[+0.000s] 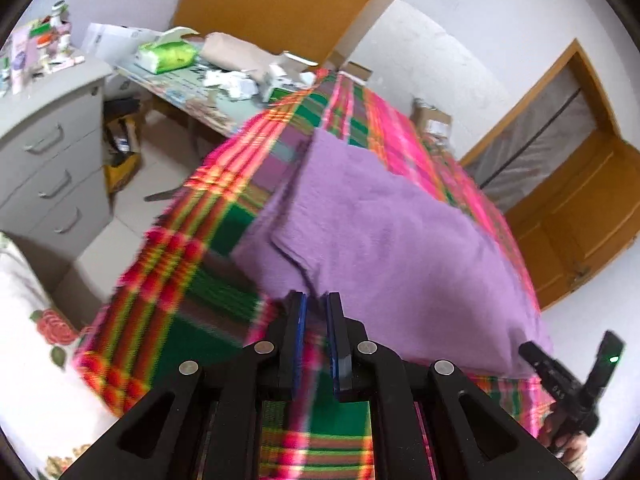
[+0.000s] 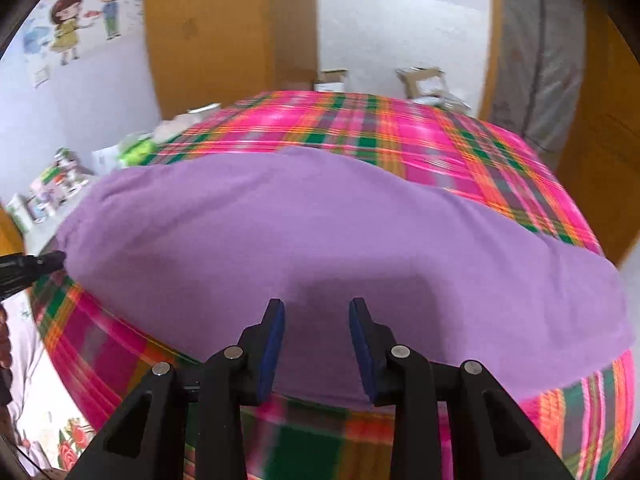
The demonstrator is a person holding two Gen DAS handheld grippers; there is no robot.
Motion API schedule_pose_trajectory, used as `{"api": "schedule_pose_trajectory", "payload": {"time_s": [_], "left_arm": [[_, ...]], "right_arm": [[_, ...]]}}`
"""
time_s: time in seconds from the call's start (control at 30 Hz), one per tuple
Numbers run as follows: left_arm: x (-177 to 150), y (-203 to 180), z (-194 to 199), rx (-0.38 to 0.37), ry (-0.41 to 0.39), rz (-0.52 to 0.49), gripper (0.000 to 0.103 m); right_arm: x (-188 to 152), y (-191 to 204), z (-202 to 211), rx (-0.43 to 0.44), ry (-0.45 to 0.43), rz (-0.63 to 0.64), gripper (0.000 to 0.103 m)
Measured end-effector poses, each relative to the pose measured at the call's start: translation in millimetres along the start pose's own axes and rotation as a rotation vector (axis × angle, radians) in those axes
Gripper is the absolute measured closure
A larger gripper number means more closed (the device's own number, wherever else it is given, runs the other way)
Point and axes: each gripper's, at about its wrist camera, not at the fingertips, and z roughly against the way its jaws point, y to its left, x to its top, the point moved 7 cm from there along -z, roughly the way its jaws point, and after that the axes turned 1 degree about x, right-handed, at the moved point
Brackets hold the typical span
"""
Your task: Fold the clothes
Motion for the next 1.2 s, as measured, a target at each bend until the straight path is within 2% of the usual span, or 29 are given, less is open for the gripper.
{"api": "schedule_pose_trajectory", "payload": {"time_s": [0.13, 0.33, 0.53, 0.6, 0.8, 0.93, 1.13, 1.2], "left_arm": [[2, 9, 3, 0.029, -0.010, 0.005, 0.093], [7, 21, 6, 0.030, -0.021, 0.050, 0.093], [15, 28, 4, -0.015, -0.013, 0.097, 0.093], [18, 28, 4, -0.036, -0.009, 0.108, 0.093], [22, 30, 6, -0.086, -0.005, 0.154, 0.093], [25, 29, 6, -0.089, -0.004, 0.146, 0.093], [33, 35, 9, -0.103, -0.005, 0.178, 0.093], [38, 40, 11, -0.128, -0.005, 0.215, 0.093]], "right_arm": [[8, 44, -14, 0.086, 0.001, 0.068, 0.069], [18, 118, -33, 0.248, 0.013, 0.152, 0.069], [21, 183, -43, 0.347, 0.006, 0.272, 0.069], [18, 204, -46, 0.376, 0.010, 0.317, 0.065], [13, 249, -48, 0.363, -0.024, 0.458, 0.058], [11, 272, -55, 0.289, -0.043, 0.538, 0.058], [16, 288, -59, 0.231, -0.063, 0.573, 0.058], [18, 287, -62, 0.240, -0.048, 0.547, 0.063]]}}
